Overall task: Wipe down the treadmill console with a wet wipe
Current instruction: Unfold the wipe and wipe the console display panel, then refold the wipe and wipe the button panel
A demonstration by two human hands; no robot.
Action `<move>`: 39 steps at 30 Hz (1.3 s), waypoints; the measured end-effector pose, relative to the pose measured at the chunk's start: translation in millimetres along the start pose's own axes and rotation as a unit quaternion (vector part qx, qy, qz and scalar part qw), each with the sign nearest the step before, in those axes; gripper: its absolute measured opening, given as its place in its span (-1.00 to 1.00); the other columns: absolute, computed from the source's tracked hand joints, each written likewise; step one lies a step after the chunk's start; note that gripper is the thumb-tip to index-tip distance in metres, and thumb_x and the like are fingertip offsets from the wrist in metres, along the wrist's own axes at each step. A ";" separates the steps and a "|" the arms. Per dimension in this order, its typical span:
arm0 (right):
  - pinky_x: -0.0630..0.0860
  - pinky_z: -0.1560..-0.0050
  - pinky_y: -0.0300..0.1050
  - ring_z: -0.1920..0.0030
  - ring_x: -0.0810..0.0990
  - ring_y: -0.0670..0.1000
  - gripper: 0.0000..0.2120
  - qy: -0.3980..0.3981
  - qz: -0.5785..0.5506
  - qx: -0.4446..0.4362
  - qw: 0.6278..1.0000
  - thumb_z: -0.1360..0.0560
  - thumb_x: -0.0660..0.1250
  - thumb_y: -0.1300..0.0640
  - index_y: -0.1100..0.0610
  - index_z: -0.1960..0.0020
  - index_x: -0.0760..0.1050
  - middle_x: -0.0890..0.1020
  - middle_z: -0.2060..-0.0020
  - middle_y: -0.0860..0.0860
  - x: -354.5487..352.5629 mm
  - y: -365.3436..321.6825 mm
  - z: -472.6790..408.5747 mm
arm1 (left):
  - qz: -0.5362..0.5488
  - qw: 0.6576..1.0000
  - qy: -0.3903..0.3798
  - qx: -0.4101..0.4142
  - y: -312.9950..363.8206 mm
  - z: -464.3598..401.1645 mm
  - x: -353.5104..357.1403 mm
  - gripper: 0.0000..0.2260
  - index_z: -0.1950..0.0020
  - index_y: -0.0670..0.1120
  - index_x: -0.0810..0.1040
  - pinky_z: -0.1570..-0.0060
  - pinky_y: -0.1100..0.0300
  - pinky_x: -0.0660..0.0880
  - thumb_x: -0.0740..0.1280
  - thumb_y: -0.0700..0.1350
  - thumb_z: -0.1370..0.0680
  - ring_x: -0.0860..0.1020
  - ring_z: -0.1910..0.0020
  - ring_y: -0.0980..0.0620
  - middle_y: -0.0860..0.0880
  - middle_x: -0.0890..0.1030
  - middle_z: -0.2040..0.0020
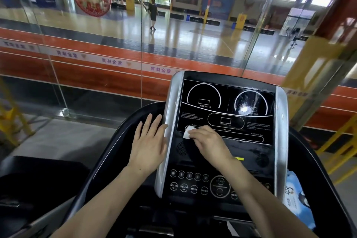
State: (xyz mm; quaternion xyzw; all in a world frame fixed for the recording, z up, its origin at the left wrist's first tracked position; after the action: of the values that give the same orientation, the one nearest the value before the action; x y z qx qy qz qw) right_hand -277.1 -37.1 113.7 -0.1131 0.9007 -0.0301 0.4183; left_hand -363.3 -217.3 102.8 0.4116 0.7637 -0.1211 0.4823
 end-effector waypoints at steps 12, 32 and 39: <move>0.63 -0.17 -0.08 -0.14 0.73 0.06 -0.81 0.149 -0.458 0.421 0.769 -0.56 0.52 0.26 0.02 -0.09 0.71 0.78 -0.03 0.05 -25.8 1.0 43.6 | 0.223 0.971 0.038 -0.073 27.4 9.0 -11.9 -0.82 -0.23 0.07 0.61 -0.18 0.03 0.50 0.35 -0.06 -0.63 0.54 -0.20 0.04 0.16 0.62 -0.13; 0.59 -0.27 0.15 -0.18 0.72 0.14 -0.80 0.117 -0.476 0.449 0.747 -0.63 0.42 0.19 -0.07 -0.07 0.76 0.78 -0.06 0.05 -30.1 -37.2 73.0 | 0.586 0.783 -0.048 -0.203 55.9 32.6 6.3 -0.82 0.00 0.07 0.67 -0.03 0.39 0.47 0.50 -0.23 -0.54 0.66 0.04 0.09 -0.01 0.70 0.16; 0.64 -0.18 0.01 -0.10 0.75 0.10 -0.88 0.116 -0.480 0.452 0.743 -0.57 0.49 0.20 0.01 -0.01 0.76 0.79 -0.02 0.09 -34.2 -41.7 70.4 | 0.588 0.785 -0.040 -0.188 58.2 33.1 2.7 -0.82 0.02 0.05 0.67 -0.05 0.32 0.52 0.49 -0.25 -0.55 0.65 0.02 0.06 0.04 0.70 0.10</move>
State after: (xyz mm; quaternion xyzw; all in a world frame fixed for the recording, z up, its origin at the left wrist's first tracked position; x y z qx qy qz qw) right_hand -194.7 -66.9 99.8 -0.3234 0.6500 -0.6432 0.2435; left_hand -299.3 -198.4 96.1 0.6775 0.3613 0.3157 0.5575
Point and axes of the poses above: each hand's wrist, its own z-axis away from the middle knuckle, its own x-axis out of the palm, y = z × x, the point moved 8 cm from there along -z, towards the middle knuckle
